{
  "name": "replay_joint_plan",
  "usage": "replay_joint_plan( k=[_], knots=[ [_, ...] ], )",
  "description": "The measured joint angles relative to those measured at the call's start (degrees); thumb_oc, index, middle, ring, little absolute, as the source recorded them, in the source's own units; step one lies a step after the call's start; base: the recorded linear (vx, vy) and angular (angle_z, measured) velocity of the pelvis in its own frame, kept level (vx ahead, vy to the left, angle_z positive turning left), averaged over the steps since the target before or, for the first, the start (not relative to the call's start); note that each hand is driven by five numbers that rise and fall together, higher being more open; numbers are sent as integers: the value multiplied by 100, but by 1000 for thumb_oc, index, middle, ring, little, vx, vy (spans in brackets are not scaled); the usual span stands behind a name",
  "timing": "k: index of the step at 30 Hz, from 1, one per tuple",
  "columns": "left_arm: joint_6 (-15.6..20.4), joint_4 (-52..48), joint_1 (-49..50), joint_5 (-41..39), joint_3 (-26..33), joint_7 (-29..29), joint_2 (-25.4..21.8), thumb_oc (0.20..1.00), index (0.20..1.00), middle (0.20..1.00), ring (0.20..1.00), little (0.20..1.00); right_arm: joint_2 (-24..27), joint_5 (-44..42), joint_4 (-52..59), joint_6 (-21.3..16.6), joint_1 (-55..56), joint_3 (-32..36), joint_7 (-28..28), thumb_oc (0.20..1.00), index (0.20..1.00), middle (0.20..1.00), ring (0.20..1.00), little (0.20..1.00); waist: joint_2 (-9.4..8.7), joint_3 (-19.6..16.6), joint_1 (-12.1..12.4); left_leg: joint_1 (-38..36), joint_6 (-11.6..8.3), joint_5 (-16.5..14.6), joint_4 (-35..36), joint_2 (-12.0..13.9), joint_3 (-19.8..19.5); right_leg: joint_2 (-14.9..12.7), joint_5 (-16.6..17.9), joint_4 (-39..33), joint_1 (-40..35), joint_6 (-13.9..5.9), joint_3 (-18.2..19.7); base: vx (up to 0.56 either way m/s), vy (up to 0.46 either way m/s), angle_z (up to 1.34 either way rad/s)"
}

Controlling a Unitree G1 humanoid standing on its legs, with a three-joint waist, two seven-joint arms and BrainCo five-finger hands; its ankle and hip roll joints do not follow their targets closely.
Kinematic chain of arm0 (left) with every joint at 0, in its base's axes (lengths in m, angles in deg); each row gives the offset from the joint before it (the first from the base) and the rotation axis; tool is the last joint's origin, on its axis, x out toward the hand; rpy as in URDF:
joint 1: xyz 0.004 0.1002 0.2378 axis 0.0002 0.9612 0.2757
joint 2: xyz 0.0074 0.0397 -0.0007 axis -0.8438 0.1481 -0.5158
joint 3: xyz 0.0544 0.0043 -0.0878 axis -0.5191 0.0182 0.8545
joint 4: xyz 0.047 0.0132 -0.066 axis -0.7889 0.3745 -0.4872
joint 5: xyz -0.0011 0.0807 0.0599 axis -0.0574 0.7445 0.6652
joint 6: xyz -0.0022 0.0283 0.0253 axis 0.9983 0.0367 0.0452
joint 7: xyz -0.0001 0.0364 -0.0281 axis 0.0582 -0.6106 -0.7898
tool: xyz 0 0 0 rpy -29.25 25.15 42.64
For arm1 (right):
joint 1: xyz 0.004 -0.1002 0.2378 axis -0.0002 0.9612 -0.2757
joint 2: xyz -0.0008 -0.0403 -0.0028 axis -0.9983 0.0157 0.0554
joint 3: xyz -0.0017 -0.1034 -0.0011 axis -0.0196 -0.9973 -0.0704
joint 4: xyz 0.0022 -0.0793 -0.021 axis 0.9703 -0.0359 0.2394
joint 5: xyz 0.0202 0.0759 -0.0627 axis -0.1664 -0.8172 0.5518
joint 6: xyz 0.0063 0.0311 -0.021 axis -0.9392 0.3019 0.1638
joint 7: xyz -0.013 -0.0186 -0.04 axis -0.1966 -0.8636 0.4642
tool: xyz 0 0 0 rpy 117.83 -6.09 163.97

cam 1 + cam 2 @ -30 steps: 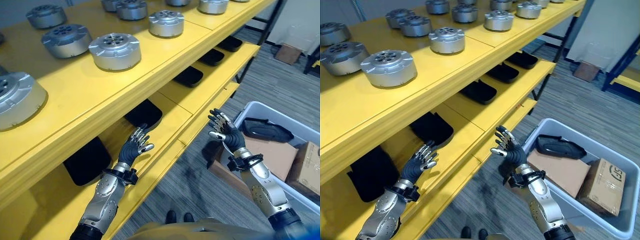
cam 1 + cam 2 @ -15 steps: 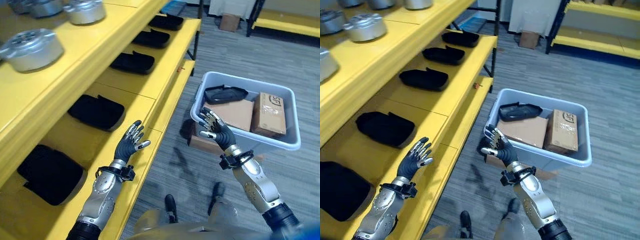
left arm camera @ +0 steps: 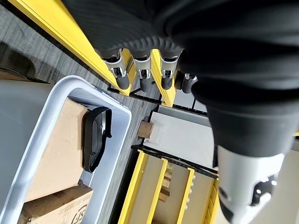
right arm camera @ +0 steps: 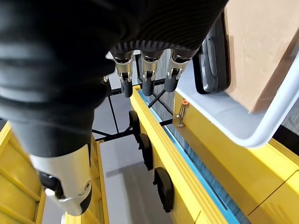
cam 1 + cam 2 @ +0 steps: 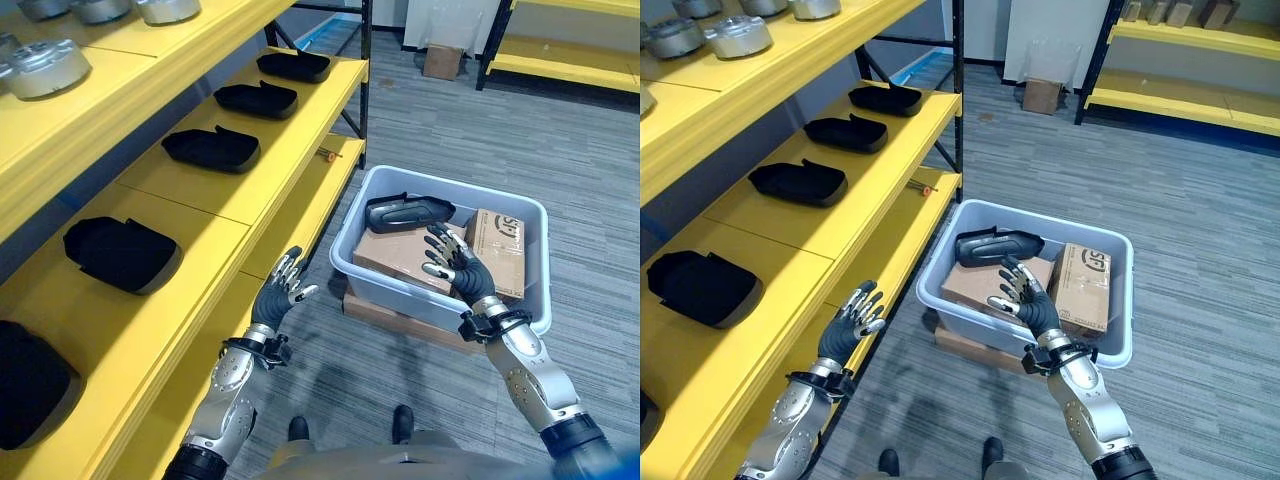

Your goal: Move parts from the plastic box to the shelf.

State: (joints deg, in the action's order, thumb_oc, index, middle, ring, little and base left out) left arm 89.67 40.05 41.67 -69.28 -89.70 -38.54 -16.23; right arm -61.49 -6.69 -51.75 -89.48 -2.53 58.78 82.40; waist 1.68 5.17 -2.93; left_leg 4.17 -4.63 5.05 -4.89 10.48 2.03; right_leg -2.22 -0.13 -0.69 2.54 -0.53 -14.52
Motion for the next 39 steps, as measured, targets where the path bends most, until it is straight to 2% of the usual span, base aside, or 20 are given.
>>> replay_joint_plan(
  k=[1, 3, 4, 5, 6, 7, 8, 9, 10, 11, 13, 15, 16, 17, 21, 22, 25, 29, 35, 39],
  knots=[
    [-1, -7, -95, -2, 32, 0, -56, 1000, 1000, 1000, 1000, 1000, -37, -6, 26, -3, 31, 17, -4, 1000, 1000, 1000, 1000, 1000, -183, 68, 17, 331, -145, 69, -647, -68, -150, -104, -100, 86, 42, 176, 126, 32, -111, -17],
    [8, -24, -7, -3, 137, 3, -110, 1000, 1000, 1000, 1000, 1000, -86, -15, 220, -18, 77, -3, -59, 1000, 1000, 1000, 1000, 1000, -395, 139, 177, 837, -308, 450, -1771, -145, -609, -13, -83, 85, -69, 296, 291, 49, -134, -30],
    [5, -24, 39, -4, 140, 0, -107, 1000, 1000, 1000, 1000, 1000, -79, -22, 255, -55, 143, 19, -54, 1000, 1000, 1000, 1000, 1000, -501, 243, 181, 1277, -276, 610, -2578, -204, -952, 35, -141, 80, -175, 513, 323, 91, -31, -23],
    [5, -26, 73, -5, 125, 1, -84, 1000, 1000, 1000, 1000, 1000, -46, -25, 256, -58, 188, 7, -55, 1000, 1000, 1000, 1000, 1000, -545, 274, 221, 1622, -302, 618, -3307, -473, -1254, 8, -185, 104, -160, 608, 323, 124, 65, -28],
    [-2, -19, 145, -6, 117, 1, -100, 1000, 1000, 1000, 1000, 1000, -66, -26, 264, -56, 202, -21, -60, 1000, 1000, 1000, 1000, 1000, -671, 341, 251, 1813, -176, 199, -3449, -645, -1155, -3, -217, 87, -243, 564, 494, 123, 62, -32],
    [-5, -27, 147, -6, 133, 6, -130, 1000, 1000, 1000, 1000, 1000, -111, -26, 305, -66, 176, -18, -60, 1000, 1000, 1000, 1000, 1000, -698, 359, 250, 1909, -108, 46, -2989, -696, -958, 18, -203, 52, -197, 578, 483, 149, 159, -46],
    [-4, -26, 160, -14, 164, 4, -117, 1000, 1000, 1000, 1000, 1000, -119, -26, 311, -63, 122, -36, -67, 1000, 1000, 1000, 1000, 1000, -702, 410, 263, 1740, 19, -39, -2007, -684, -887, 71, -188, 42, -185, 580, 550, 199, 226, -56],
    [-9, 30, 143, -52, 136, 0, -90, 1000, 1000, 1000, 1000, 1000, -147, -26, 302, -72, 110, -3, -66, 1000, 1000, 1000, 1000, 1000, -549, 455, 231, 1663, -43, -62, -869, -546, -1089, 282, -102, -120, -285, 331, 723, 254, 291, -82],
    [1, 36, 125, -56, 149, -2, -96, 1000, 1000, 1000, 1000, 1000, -131, -23, 269, -81, 89, -57, -59, 1000, 1000, 1000, 1000, 1000, -470, 480, 306, 1386, -85, -4, 425, -350, -1319, 406, -114, -173, -292, 257, 887, 212, 233, -113],
    [2, 137, 15, -53, 147, -4, -94, 1000, 1000, 1000, 1000, 1000, -45, -6, 106, -82, -22, -112, -50, 1000, 1000, 1000, 1000, 1000, -350, 631, 320, 1255, -159, 45, 1054, -141, -1678, 519, -45, -204, -438, 309, 1089, 167, 198, -121],
    [9, 146, 23, -61, 196, -1, -82, 1000, 1000, 1000, 1000, 1000, -24, -1, 108, -77, 95, -65, -53, 1000, 1000, 1000, 1000, 1000, -284, 616, 212, 851, -163, 88, 858, -147, -1561, 465, -27, -456, -824, 344, 1342, 267, 427, -114],
    [20, 115, 14, -61, 161, 24, -82, 1000, 1000, 1000, 1000, 1000, -92, 4, 251, -79, 371, 66, -56, 1000, 1000, 1000, 1000, 1000, -165, 518, 88, 173, -50, 123, 841, -274, -755, 281, -150, -450, -945, 138, 1597, 251, 441, -78],
    [24, 116, 51, -62, 164, 41, -85, 1000, 1000, 1000, 1000, 1000, -55, 4, 324, -78, 436, 60, -58, 1000, 1000, 1000, 1000, 1000, -27, 442, -47, -128, 77, 229, 1035, -343, -534, 221, -213, -445, -943, 19, 1637, 134, 268, -50],
    [22, 117, -98, -63, 202, 32, -174, 1000, 1000, 1000, 1000, 1000, -164, 6, 302, -56, 430, 32, -59, 1000, 1000, 1000, 1000, 1000, -86, 464, -118, -155, 146, 218, 1037, -539, -333, -8, -265, -264, -804, -126, 1712, 101, 226, -58],
    [75, 87, -405, -63, 251, 28, -417, 1000, 1000, 1000, 1000, 1000, -187, 11, 303, 5, 390, -247, -260, 1000, 1000, 1000, 1000, 1000, -267, 449, 32, -342, 524, -51, 1036, -987, 77, -545, -166, -79, -574, -698, 1855, 82, 200, -54],
    [91, 76, -336, -61, 276, 11, -547, 1000, 1000, 1000, 1000, 1000, -191, 12, 309, 19, 363, -240, -291, 1000, 1000, 1000, 1000, 1000, -388, 405, 77, -341, 573, -90, 1037, -1133, 196, -715, -180, -113, -549, -766, 1864, 72, 119, -58],
    [91, 59, -207, -52, 321, -15, -627, 1000, 1000, 1000, 1000, 1000, -200, 12, 309, 67, 384, -199, -290, 1000, 1000, 1000, 1000, 1000, -567, 332, 34, -356, 621, -156, 1040, -1301, 458, -895, -156, -357, -540, -801, 1872, 91, 91, -49],
    [91, -216, -105, 125, 350, -53, -615, 1000, 1000, 1000, 1000, 1000, -174, 5, 413, 87, 729, -127, -305, 1000, 1000, 1000, 1000, 1000, -538, 274, -105, -413, 547, -217, 1052, -1158, 689, -781, -99, -455, -499, -770, 2161, 62, 4, -38],
    [148, -269, -413, 468, 309, -246, -553, 1000, 1000, 1000, 1000, 1000, -120, -19, 616, 103, 896, -23, -345, 1000, 1000, 1000, 1000, 1000, -484, 143, -372, -244, 507, -151, 1042, -963, 844, -589, 0, -477, -259, -695, 2325, -16, -58, -17],
    [293, 1043, -1290, 713, -119, -512, -328, 1000, 1000, 1000, 1000, 1000, -76, -69, 621, 90, 601, -198, -339, 1000, 1000, 1000, 1000, 1000, -408, 77, -432, 88, 445, -80, 1039, -817, 1006, -451, 76, -482, 190, -683, 2462, -84, -77, -19]
  ],
)
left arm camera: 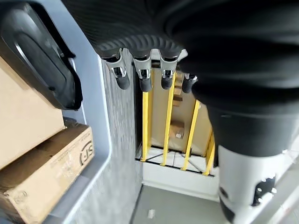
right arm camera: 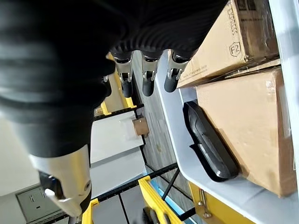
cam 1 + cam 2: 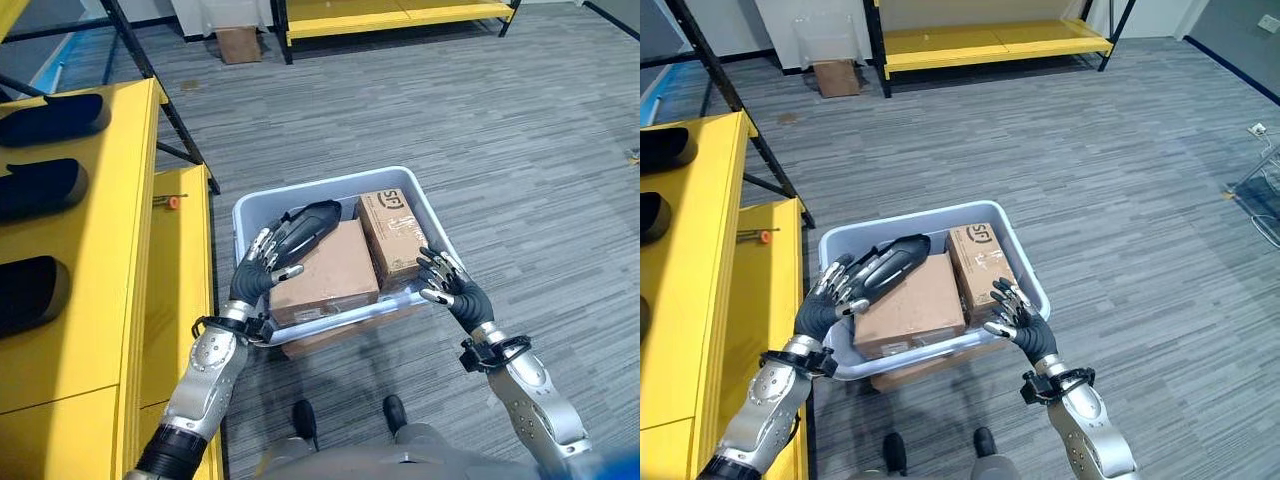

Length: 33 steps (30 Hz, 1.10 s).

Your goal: Move parts from the plastic box to the shelf.

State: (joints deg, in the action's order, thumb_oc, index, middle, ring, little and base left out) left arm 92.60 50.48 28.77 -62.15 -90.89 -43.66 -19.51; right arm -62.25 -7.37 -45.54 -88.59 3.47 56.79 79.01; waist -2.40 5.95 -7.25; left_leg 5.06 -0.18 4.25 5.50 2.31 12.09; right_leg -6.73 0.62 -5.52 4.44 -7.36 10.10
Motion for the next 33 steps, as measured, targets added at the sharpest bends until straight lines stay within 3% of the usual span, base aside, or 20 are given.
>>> replay_joint_plan(
  k=[3, 6, 13, 15, 19, 33],
  knots=[
    [-19, 329, -369, 212, -155, -213, 23, 1000, 1000, 1000, 1000, 1000, -3, -36, 2, -16, -425, -268, 9, 1000, 1000, 1000, 1000, 1000, -25, 81, -250, 265, -17, 98, -2, 110, 80, 123, 164, 24, 335, 64, 103, -108, -84, -28],
    [48, 700, -910, 402, -190, -497, 102, 1000, 1000, 1000, 1000, 1000, 0, -155, 3, -77, -546, -342, 24, 1000, 1000, 1000, 1000, 1000, -30, 110, -259, 547, -61, 139, 0, 205, 257, 206, 217, 14, 693, 41, 233, -48, -58, -30],
    [111, 1064, -1641, 766, 2, -1160, 48, 1000, 1000, 1000, 1000, 1000, 163, -225, 14, -186, -669, -439, 125, 1000, 1000, 1000, 1000, 1000, 58, 478, -352, 914, -143, 236, 1, 317, 275, 326, 363, 23, 1077, 100, 276, -49, -35, -7],
    [126, 1353, -2002, 987, 212, -1489, -231, 1000, 1000, 1000, 1000, 1000, 163, -226, 9, -230, -745, -439, 232, 1000, 1000, 1000, 1000, 1000, 67, 862, -453, 1017, -136, 280, 0, 346, 309, 364, 456, 24, 1208, 158, 312, -23, -3, -10],
    [130, 1800, -2701, 1562, 399, -2070, -769, 1000, 1000, 1000, 1000, 1000, 225, -235, 88, -400, -989, -455, 303, 1000, 1000, 1000, 1000, 1000, 36, 1301, -579, 1241, -157, 314, 0, 377, 324, 399, 523, 25, 1463, 130, 334, -2, -7, -7],
    [130, 1782, -2886, 2220, 537, -2623, -1211, 1000, 1000, 1000, 1000, 1000, 227, -387, 198, -598, -895, -459, 299, 1000, 1000, 1000, 1000, 1000, -82, 1387, -491, 1385, -179, 330, 0, 399, 289, 416, 552, 25, 1595, 142, 286, 0, -1, 0]
  ],
)
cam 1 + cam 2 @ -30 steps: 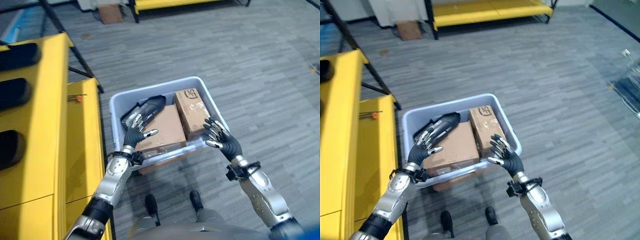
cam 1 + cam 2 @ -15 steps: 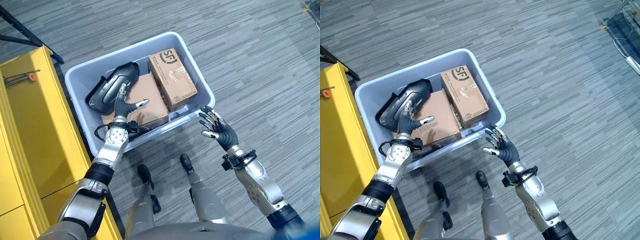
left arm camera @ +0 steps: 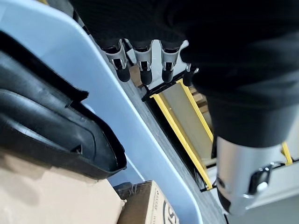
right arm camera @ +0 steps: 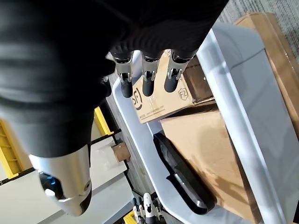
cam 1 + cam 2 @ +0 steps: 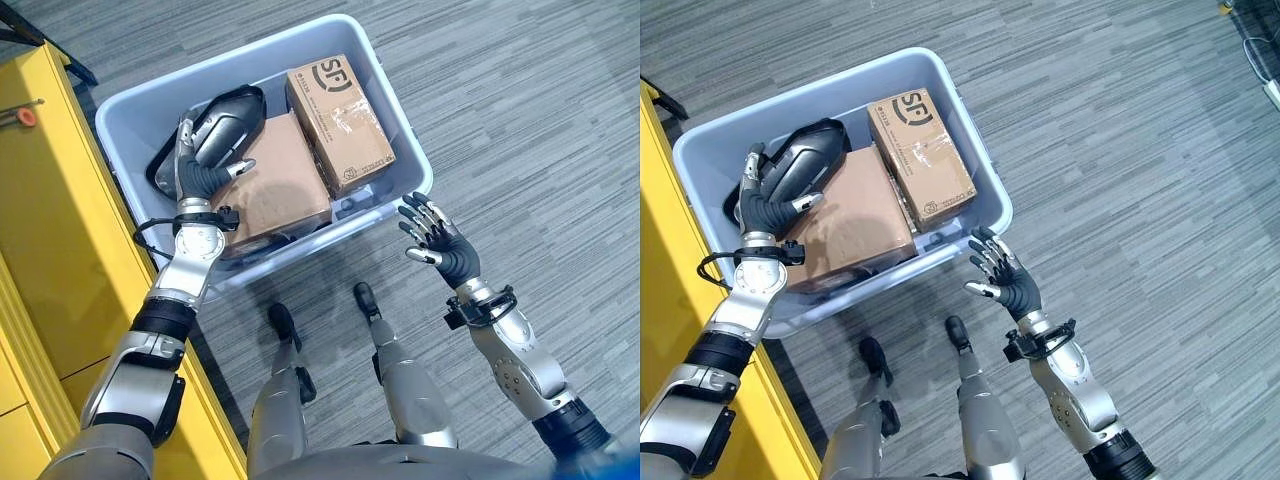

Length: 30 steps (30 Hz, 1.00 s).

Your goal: Move parts from the plastic box to the shelf.

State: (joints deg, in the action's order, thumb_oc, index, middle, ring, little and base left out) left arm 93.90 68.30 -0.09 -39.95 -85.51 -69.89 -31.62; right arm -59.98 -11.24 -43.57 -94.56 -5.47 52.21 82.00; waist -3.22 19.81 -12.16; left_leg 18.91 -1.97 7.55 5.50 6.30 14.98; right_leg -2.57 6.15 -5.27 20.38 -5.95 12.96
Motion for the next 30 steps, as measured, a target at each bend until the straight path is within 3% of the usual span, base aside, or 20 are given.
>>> replay_joint_plan(
  k=[11, 15, 21, 25, 30],
  knots=[
    [-89, 1381, -832, -2, -450, 14, -148, 1000, 1000, 1000, 1000, 1000, 13, -26, 56, -46, -5, -45, -13, 1000, 1000, 1000, 1000, 1000, -138, 170, -115, 142, -14, 19, -1, 14, 7, 18, 27, 1, 150, 22, 3, 0, 0, 0],
    [-145, 2399, -1259, -134, -564, 67, -149, 1000, 1000, 1000, 1000, 1000, 148, -108, 249, -70, -24, -217, -13, 1000, 1000, 1000, 1000, 1000, -213, 242, -149, 262, -44, 42, -1, 43, 21, 46, 59, 1, 294, 22, 22, -3, -3, -2],
    [-274, 3094, -1619, -296, -781, 306, -160, 1000, 1000, 1000, 1000, 1000, 209, -179, 282, -118, -18, -294, -17, 1000, 1000, 1000, 1000, 1000, -302, 293, -320, 368, -49, 58, -1, 51, 21, 53, 76, 1, 395, 11, 15, -2, 0, -1],
    [-366, 3563, -1797, -496, -693, 409, -159, 1000, 1000, 1000, 1000, 1000, 214, -221, 282, -119, 1, -299, -16, 1000, 1000, 1000, 1000, 1000, -311, 297, -389, 420, -51, 60, -1, 55, 73, 58, 104, 2, 482, -10, 52, 3, -4, -6],
    [-415, 3605, -1891, -1272, -105, 621, -105, 1000, 1000, 1000, 1000, 1000, 214, -224, 284, -115, 59, -298, -12, 1000, 1000, 1000, 1000, 1000, -311, 297, -412, 397, -55, 65, -1, 67, 120, 72, 132, 2, 480, -5, 82, 9, -2, -4]
  ],
)
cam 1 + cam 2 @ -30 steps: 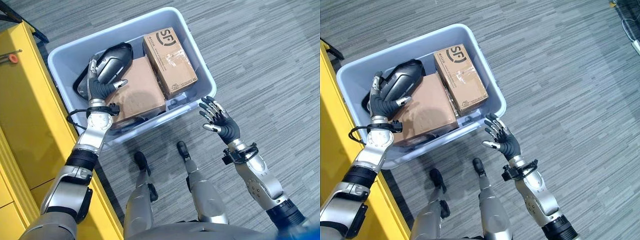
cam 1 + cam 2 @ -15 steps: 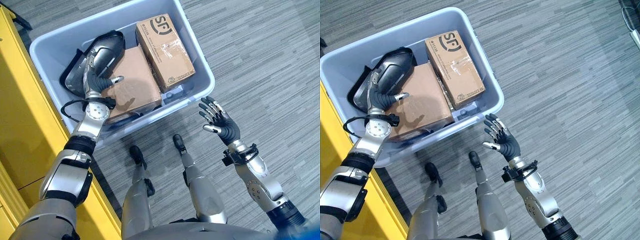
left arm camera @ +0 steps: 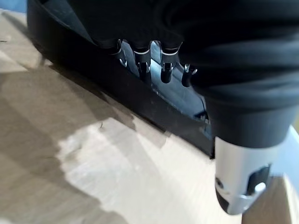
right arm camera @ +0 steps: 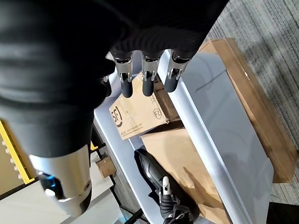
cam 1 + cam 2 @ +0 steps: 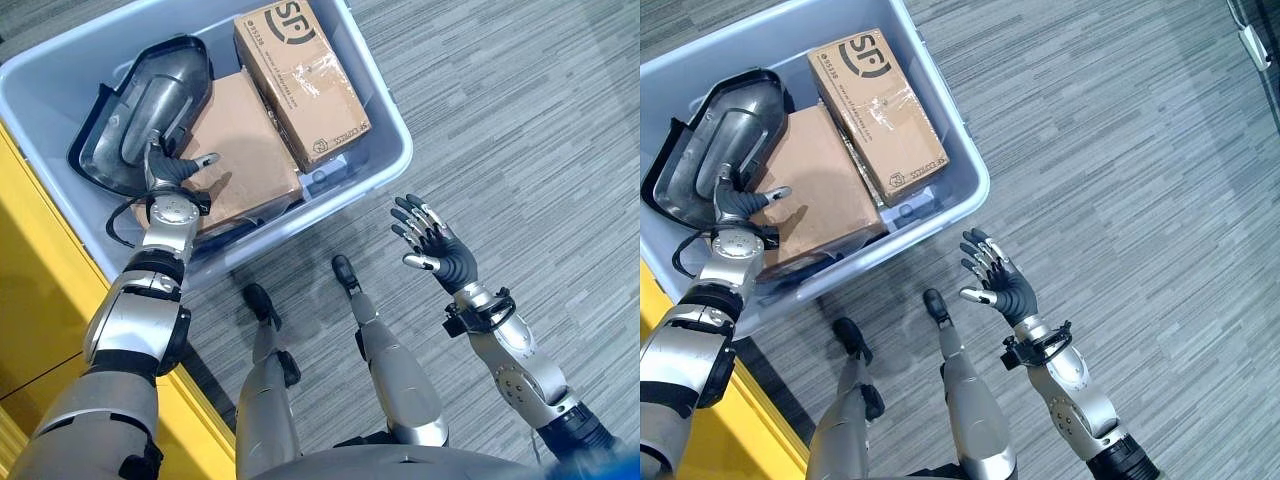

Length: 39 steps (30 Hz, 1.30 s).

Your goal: Move parts from the plastic box to the shelf.

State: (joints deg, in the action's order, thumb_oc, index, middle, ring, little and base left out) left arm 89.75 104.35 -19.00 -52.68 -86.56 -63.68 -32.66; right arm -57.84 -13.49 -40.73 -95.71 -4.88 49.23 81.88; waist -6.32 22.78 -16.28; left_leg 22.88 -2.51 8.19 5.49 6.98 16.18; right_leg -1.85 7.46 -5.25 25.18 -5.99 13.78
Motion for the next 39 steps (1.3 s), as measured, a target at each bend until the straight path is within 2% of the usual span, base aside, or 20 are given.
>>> replay_joint_plan(
  k=[7, 9, 12, 15, 17, 18, 19, 26, 29, 34, 39],
  knots=[
    [6, -186, 273, -227, -22, 144, 319, 1000, 1000, 1000, 1000, 1000, 0, -3, 160, 6, 38, 44, 3, 1000, 1000, 1000, 1000, 1000, 8, -7, 43, -191, 0, 0, 0, -8, 57, -6, 11, -1, -155, -1, 50, 2, 1, -2],
    [7, -456, 395, -274, -210, 152, 486, 1000, 1000, 1000, 1000, 1000, 1, -3, 159, 8, 56, 87, 5, 1000, 1000, 1000, 1000, 1000, 37, -22, 96, -215, 0, 0, 1, -16, 54, -13, 17, -1, -177, 4, 49, 0, 0, 0],
    [18, -1154, 676, -251, -505, 290, 702, 1000, 1000, 1000, 1000, 1000, 0, -3, 159, 16, 56, 89, 5, 1000, 1000, 1000, 1000, 1000, 51, -29, 144, -215, 17, 15, 0, -40, 52, -33, 37, -1, -177, 24, 53, 0, 0, 0],
    [43, -2323, 1267, -434, -800, 492, 1055, 1000, 1000, 1000, 1000, 1000, -12, 5, 155, 64, 58, 160, 8, 1000, 1000, 1000, 1000, 1000, 94, -50, 197, -227, 31, 25, 0, -60, 37, -52, 43, -1, -198, 25, 48, 0, 0, 0],
    [23, -2540, 1395, -533, -906, 564, 1141, 1000, 1000, 1000, 1000, 1000, -16, 10, 155, 74, 54, 178, 12, 1000, 1000, 1000, 1000, 1000, 115, -57, 259, -241, 37, 29, 0, -64, 36, -55, 45, 1, -212, 28, 44, 0, 0, 0],
    [74, -3410, 1745, -743, -1091, 627, 1216, 1000, 1000, 1000, 1000, 1000, -57, 9, 149, 82, 83, 303, 41, 1000, 1000, 1000, 1000, 1000, 166, -76, 303, -261, 37, 30, 0, -65, 28, -56, 46, 0, -233, 29, 42, 0, 0, 0],
    [173, -3442, 1759, -777, -1134, 686, 1306, 1000, 1000, 1000, 1000, 1000, -40, 10, 136, 86, 74, 314, 63, 1000, 1000, 1000, 1000, 1000, 211, -97, 354, -282, 39, 31, 0, -65, 10, -57, 46, 0, -269, 29, 29, -5, 0, 8],
    [264, -4138, 1948, -1269, -1087, 794, 1354, 1000, 1000, 1000, 1000, 1000, -43, 14, 97, 132, 79, 392, 109, 1000, 1000, 1000, 1000, 1000, 468, -245, 394, -375, 39, 40, 2, -85, -80, -79, 43, -2, -389, 34, -26, 3, 3, 3],
    [292, -4535, 2045, -1361, -1015, 808, 1351, 1000, 1000, 1000, 1000, 1000, -42, 13, 97, 132, 147, 500, 115, 1000, 1000, 1000, 1000, 1000, 475, -253, 398, -375, 44, 45, 2, -85, -86, -78, 49, -1, -390, 41, -32, 0, 0, 0],
    [513, -5591, 2508, -1660, -298, 795, 1286, 1000, 1000, 1000, 1000, 1000, -28, 13, 105, 134, 179, 542, 113, 1000, 1000, 1000, 1000, 1000, 483, -276, 480, -375, 49, 48, 1, -83, -115, -77, 48, -1, -408, 41, -59, -1, 1, 2],
    [635, -5864, 2636, -1702, -10, 750, 1126, 1000, 1000, 1000, 1000, 1000, -28, 12, 105, 133, 178, 553, 98, 1000, 1000, 1000, 1000, 1000, 488, -296, 555, -374, 60, 60, 1, -92, -150, -89, 48, -2, -427, 41, -93, 0, 2, 2]
  ],
)
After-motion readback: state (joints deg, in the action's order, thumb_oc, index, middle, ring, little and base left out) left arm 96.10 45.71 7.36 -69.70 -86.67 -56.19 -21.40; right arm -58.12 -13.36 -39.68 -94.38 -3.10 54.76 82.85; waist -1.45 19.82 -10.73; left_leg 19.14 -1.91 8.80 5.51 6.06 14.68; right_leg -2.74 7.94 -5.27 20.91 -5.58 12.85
